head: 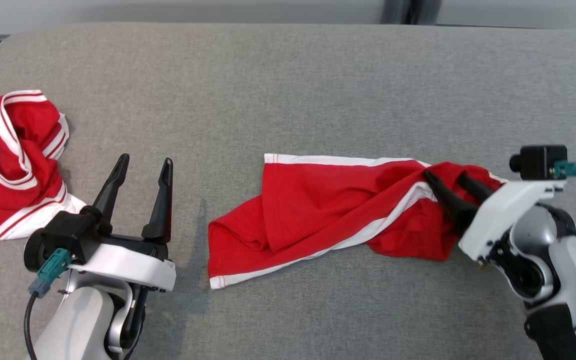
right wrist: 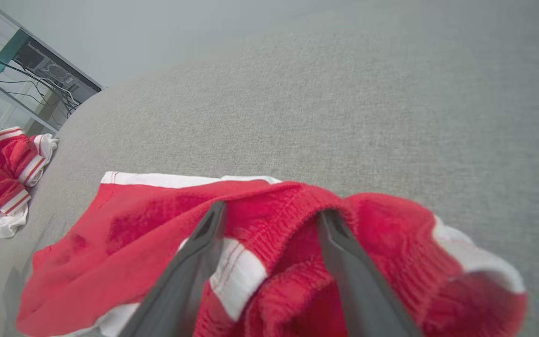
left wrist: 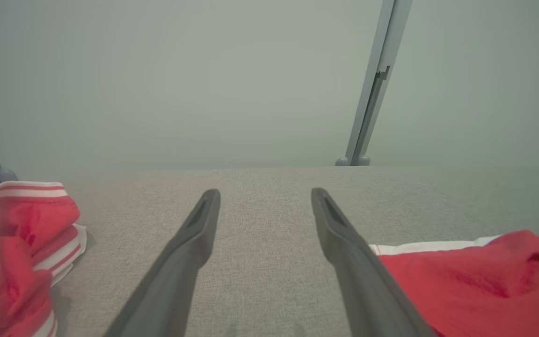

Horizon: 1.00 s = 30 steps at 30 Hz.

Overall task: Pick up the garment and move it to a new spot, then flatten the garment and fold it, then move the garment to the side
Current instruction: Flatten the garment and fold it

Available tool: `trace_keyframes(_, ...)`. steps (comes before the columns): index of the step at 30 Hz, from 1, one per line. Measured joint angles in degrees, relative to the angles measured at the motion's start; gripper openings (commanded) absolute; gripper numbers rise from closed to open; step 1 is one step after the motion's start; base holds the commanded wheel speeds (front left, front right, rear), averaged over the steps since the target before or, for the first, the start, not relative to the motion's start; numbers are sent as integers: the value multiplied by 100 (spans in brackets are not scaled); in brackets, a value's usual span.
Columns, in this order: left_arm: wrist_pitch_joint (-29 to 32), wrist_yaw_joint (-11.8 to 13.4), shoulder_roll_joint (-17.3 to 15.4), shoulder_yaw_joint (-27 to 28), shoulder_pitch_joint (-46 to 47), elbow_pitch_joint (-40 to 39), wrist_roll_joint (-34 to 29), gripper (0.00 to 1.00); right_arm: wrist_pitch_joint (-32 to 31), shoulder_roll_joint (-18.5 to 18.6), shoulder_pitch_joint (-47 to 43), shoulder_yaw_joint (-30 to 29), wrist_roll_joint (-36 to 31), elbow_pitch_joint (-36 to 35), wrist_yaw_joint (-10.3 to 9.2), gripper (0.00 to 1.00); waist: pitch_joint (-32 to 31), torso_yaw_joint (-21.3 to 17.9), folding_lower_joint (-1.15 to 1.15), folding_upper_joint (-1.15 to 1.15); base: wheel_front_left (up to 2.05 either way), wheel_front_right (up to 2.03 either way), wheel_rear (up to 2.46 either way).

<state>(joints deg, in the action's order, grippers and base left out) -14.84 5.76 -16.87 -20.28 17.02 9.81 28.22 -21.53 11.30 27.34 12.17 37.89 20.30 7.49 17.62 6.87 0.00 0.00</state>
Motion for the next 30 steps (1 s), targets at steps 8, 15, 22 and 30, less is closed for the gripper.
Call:
trace_keyframes(8,-5,85,-55,221,-232,-62,-44,100,549,114,-1141,-408,241,-865,-1,100,-258,-308,0,0,0,0,0)
trace_keyframes(15,-7,274,-142,453,-503,-188,-15,100,1277,-85,-1515,-1111,-332,-1659,-1,100,-500,-558,0,0,0,0,0)
trace_keyframes(22,48,425,-244,512,-721,-398,-11,100,1824,-409,-1608,-1518,-1495,-2234,-1,100,-806,-649,0,0,0,0,0)
trace_keyframes(30,209,605,-311,439,-1065,-704,-94,100,2214,-576,-1944,-1440,-2410,-2439,-1,100,-1157,-623,0,0,0,0,0)
